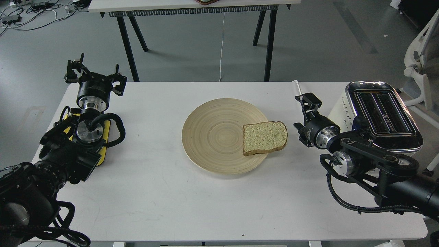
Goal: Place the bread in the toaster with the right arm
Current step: 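Close the right gripper on the edge of the bread slice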
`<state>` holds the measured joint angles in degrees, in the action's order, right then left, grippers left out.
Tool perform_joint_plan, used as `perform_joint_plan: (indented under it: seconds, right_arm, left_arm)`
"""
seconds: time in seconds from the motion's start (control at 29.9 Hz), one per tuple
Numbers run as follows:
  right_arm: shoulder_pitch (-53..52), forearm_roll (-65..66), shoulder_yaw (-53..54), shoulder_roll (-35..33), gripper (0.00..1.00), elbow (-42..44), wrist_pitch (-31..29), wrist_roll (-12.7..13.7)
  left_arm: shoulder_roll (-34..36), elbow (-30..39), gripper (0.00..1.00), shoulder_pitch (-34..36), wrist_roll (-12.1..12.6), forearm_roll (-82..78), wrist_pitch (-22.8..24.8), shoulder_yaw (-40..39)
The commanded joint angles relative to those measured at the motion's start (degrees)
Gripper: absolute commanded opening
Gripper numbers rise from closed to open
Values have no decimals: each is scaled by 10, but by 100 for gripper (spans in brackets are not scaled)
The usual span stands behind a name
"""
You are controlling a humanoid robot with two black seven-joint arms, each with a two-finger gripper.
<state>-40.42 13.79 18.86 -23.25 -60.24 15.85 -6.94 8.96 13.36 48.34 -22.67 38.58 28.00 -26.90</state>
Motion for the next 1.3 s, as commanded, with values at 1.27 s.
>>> perform_joint_plan:
  seconds: [1.27]
  right_arm:
    - [25, 29, -40, 44, 64, 8, -5, 1]
  left_arm:
    - [0, 0, 100, 0, 0, 0, 0, 0]
